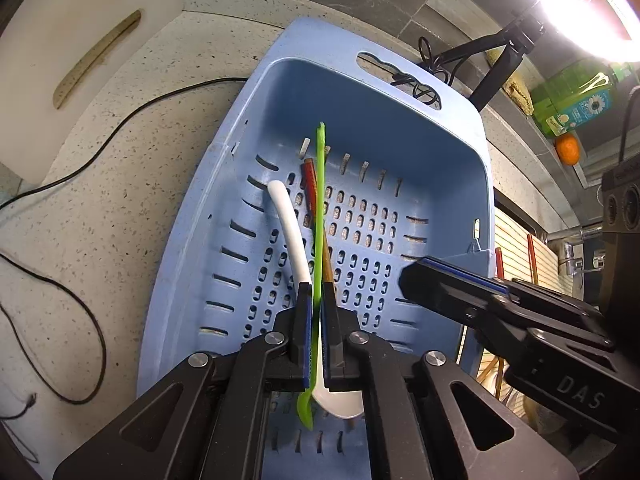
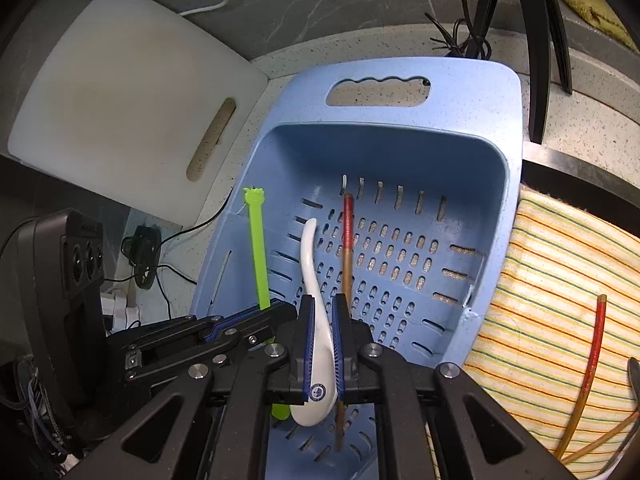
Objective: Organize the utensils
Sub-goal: 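Carry the green spoon and chopsticks into the blue basket and open both tools, then grasp a red-tipped chopstick with the left tool while the right tool grasps another chopstick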
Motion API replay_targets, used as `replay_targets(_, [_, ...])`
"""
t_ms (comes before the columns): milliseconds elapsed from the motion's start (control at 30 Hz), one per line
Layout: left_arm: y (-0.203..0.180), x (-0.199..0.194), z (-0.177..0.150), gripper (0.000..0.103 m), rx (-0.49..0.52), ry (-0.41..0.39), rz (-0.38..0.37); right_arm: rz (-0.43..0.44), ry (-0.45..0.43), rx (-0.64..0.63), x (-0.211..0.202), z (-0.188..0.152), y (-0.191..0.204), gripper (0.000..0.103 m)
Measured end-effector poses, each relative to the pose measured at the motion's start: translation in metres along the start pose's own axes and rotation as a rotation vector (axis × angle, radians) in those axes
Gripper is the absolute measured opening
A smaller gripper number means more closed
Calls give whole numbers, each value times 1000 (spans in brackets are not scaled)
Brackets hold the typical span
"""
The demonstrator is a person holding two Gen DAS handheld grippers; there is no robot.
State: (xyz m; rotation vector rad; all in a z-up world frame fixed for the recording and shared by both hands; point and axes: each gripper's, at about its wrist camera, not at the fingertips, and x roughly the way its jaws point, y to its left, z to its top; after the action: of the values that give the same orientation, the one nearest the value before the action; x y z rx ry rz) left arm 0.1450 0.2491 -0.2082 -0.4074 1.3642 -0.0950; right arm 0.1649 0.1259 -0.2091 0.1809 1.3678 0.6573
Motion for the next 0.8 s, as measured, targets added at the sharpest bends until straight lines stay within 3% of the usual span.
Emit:
replay_targets(200, [4, -10, -3, 5, -21, -24, 16, 39, -15, -9, -18, -4, -1, 14])
replay_targets(433, [-13, -43, -21, 5, -4, -97, -7, 89, -74, -37, -75, -13, -22, 19])
replay_targets(633, [-47, -58, -49, 10, 51, -123, -63, 71, -131, -65, -125, -28, -64, 24])
replay_targets(800, [-87, -48, -72, 10, 120, -79, -118, 8, -160, -49, -152, -50, -108, 30])
